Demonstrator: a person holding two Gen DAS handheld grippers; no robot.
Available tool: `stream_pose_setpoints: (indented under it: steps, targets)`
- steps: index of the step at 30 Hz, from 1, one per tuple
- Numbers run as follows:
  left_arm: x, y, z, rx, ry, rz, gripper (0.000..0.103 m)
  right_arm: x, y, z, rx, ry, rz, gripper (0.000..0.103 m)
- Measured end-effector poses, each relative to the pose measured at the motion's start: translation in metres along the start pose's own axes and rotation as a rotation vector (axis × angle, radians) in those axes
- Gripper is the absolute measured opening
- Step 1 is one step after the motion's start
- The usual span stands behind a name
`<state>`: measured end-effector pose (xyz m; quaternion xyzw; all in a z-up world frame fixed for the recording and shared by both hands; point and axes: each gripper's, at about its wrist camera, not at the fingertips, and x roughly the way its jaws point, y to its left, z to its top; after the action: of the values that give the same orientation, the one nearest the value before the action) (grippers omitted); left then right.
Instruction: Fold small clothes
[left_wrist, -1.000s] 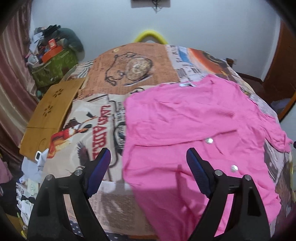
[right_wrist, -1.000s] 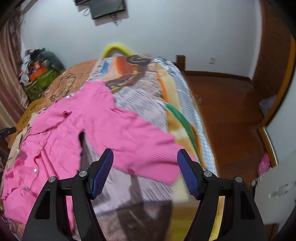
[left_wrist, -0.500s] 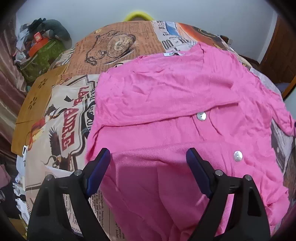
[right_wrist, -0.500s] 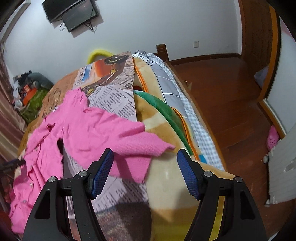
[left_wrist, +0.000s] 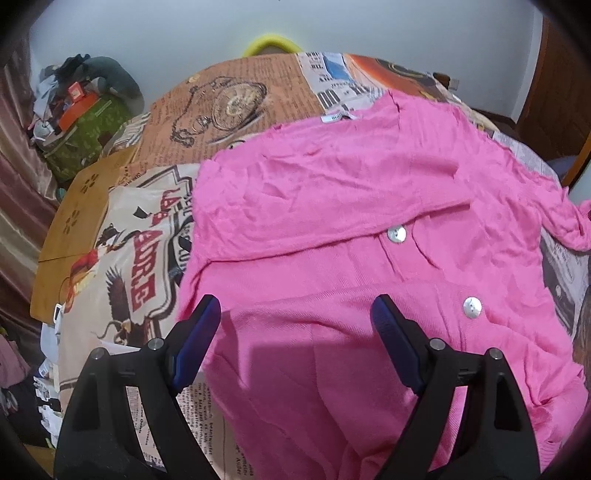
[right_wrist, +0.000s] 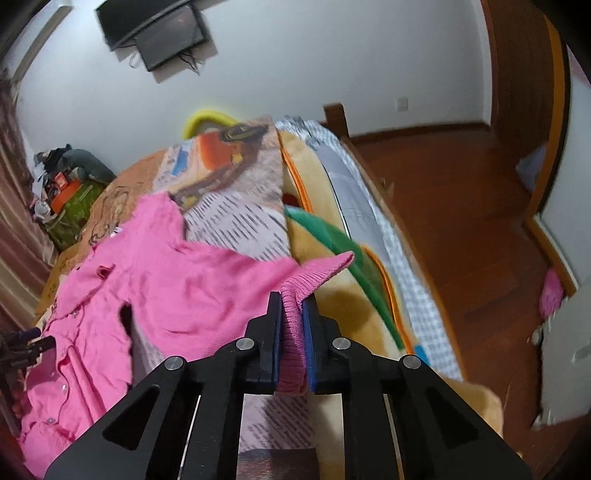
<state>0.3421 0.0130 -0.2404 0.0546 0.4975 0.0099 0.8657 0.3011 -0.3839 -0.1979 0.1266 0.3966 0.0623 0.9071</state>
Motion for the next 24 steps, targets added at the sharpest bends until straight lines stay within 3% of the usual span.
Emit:
stream_pose_setpoints:
  steps: [6,15,20,24]
  targets:
    - [-0.019,0.014,0.002,-0.029,-0.053,-0.005,0.084,-0.023,0.042,0.028,-0.124,-0.073,0.017,0.008]
    - [-0.044,0.048,-0.009,-0.088,-0.112,-0.024,0.084,-0.011,0.153,0.073,-0.293,-0.136,0.144,0.008]
    - [-0.049,0.069,-0.015,-0.116,-0.118,-0.013,0.084,0.019,0.239,0.065,-0.441,-0.102,0.246,0.008]
    - [-0.051,0.083,-0.017,-0.143,-0.112,-0.005,0.084,0.054,0.284,0.041,-0.514,-0.027,0.309,0.008]
